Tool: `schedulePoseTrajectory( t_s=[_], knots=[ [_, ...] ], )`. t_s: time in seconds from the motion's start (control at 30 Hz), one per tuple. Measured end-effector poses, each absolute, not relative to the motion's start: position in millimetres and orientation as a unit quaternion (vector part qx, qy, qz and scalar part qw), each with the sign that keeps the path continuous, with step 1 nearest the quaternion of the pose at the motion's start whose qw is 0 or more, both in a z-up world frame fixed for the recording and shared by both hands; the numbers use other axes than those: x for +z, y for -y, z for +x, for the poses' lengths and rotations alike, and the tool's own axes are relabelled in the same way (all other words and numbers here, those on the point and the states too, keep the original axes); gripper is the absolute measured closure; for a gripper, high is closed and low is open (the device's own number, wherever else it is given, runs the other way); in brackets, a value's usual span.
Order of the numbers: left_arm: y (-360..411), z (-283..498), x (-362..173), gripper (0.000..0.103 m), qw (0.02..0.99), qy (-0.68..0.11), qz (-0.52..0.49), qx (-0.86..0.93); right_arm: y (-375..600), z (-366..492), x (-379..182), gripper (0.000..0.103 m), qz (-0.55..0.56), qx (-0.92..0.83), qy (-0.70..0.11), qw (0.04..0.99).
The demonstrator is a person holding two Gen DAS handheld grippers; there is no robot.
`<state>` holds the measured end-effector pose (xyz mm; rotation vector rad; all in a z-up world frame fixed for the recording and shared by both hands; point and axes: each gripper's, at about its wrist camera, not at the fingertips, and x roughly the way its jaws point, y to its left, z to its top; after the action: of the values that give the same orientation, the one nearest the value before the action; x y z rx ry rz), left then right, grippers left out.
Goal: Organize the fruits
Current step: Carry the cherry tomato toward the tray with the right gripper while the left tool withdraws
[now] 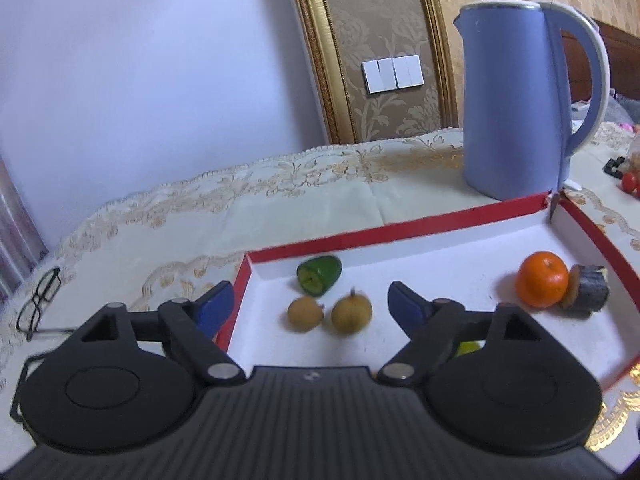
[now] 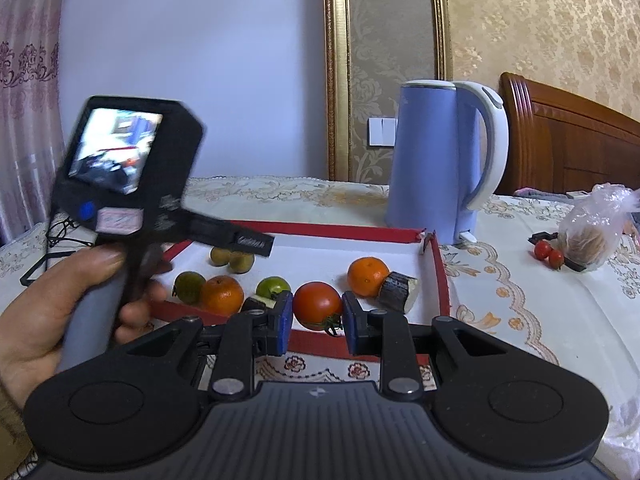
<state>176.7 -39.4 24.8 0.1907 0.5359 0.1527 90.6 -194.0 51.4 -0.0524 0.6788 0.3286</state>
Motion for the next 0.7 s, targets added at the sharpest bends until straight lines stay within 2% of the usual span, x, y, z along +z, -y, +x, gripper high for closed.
schedulePoseTrajectory(
  t_s=[0.27, 0.7],
  knots=[
    [17.5, 146.7, 26.5, 0.000, 0.958, -0.265, 0.067, 0.086, 186.1, 110.5, 53.4, 0.077, -0.031, 0.161, -0.330, 0.930],
    [-16.8, 116.2, 18.8, 0.000, 0.956, -0.278, 0.016, 0.096, 165.3, 141.4, 50.9, 0.077, -0.059, 0.167, -0.341, 0.923]
  ],
)
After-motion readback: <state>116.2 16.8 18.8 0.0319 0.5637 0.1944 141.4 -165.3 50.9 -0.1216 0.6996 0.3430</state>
